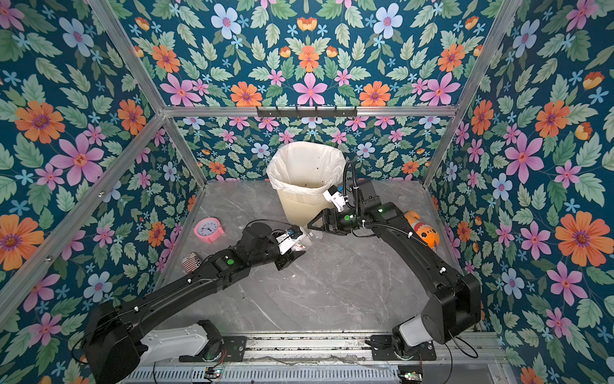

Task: Empty the moldy dried flower tea in the jars
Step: Unscrew the lid from the jar.

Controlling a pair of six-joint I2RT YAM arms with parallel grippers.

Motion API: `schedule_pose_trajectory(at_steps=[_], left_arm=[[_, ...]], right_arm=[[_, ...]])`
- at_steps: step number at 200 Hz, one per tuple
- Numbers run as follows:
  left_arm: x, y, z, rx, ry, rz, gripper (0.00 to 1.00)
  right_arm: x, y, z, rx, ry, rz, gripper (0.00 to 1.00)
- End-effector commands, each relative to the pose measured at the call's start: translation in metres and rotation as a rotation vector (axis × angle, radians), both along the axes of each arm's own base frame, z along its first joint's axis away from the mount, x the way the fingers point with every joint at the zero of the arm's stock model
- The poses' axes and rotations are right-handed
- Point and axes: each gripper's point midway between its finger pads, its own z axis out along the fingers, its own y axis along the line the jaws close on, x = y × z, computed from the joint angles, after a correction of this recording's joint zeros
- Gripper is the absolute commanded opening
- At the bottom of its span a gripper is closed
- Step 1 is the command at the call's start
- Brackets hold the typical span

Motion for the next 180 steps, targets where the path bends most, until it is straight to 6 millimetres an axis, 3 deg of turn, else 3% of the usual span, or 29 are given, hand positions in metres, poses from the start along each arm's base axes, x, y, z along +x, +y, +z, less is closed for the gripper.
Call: schedule_pose_trajectory(at_steps=[1, 29, 63, 82, 141, 180], left_arm=[[0.004, -0.005, 0.012, -0.023, -0.033, -0.005, 0.52], [0.003, -0.004, 0.014, -0.023, -0.037, -0.008, 0.52], [-0.003, -0.004, 0.012, -0.019, -0.022, -0.035, 0.52], [-0.017, -0.009, 0.016, -0.045, 0.013, -0.104, 0.52], [-0.078, -0.030, 0.035, -0.155, 0.224, -0.415, 0.54], [-0.091, -0.037, 0.043, -0.190, 0.299, -0.487, 0.54]], right_arm=[[-0.011, 0.004, -0.002, 0.007, 0.032, 0.053, 0.79], [-0.013, 0.004, -0.004, 0.002, 0.034, 0.064, 0.77], [-0.019, 0.005, 0.002, 0.019, 0.019, 0.107, 0.63], [-0.029, 0.005, 0.007, 0.044, -0.021, 0.170, 0.58], [-0.076, -0.011, 0.019, 0.083, -0.395, 0.385, 0.61], [-0.077, -0.015, 0.017, 0.064, -0.544, 0.395, 0.65]])
